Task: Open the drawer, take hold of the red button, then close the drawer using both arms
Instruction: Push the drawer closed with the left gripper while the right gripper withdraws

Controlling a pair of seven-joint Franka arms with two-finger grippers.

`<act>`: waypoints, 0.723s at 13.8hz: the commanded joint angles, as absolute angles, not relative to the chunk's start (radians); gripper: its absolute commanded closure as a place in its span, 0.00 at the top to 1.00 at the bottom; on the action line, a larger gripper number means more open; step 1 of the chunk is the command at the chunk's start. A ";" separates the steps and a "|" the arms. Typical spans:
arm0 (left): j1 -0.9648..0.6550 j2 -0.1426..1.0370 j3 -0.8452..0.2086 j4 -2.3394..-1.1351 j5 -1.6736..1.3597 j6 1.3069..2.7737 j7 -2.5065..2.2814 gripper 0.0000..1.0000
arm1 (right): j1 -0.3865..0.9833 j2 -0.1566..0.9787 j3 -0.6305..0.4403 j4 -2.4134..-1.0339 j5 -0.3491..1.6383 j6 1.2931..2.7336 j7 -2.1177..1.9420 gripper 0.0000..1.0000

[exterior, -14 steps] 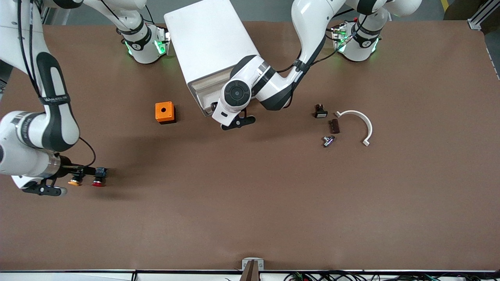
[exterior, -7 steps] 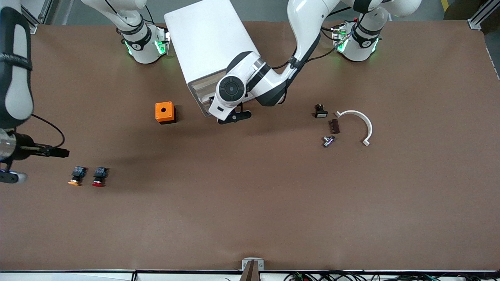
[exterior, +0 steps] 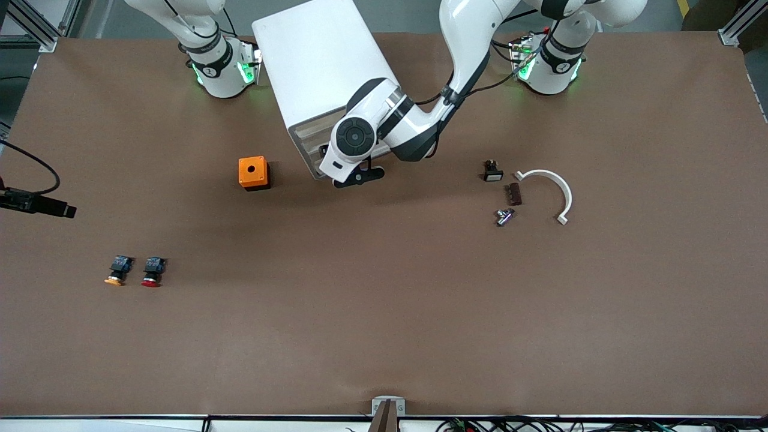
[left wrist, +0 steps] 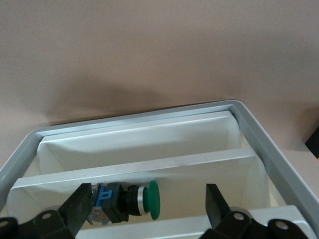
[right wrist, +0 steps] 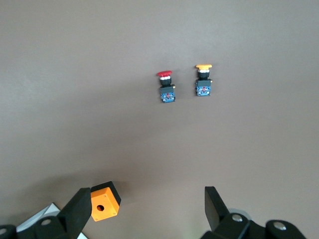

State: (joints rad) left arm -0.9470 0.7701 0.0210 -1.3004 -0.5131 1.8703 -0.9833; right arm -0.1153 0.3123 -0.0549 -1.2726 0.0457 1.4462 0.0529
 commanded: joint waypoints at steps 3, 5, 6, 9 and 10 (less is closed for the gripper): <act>-0.937 0.739 0.032 -1.308 -0.520 1.873 -0.982 1.00 | -0.141 0.318 -0.046 -1.193 0.071 1.381 0.074 1.00; -0.905 0.716 0.040 -1.307 -0.502 1.871 -0.982 1.00 | -0.149 0.318 -0.051 -1.195 0.061 1.298 0.077 1.00; -0.888 0.704 0.041 -1.307 -0.489 1.871 -0.982 1.00 | -0.156 0.314 -0.048 -1.195 0.058 1.283 0.074 1.00; -0.818 0.680 0.043 -1.307 -0.450 1.868 -0.983 1.00 | -0.140 0.272 -0.037 -1.206 0.013 1.278 0.072 1.00; -0.792 0.672 0.043 -1.307 -0.439 1.868 -0.983 1.00 | -0.127 0.244 -0.040 -1.222 0.000 1.266 0.071 1.00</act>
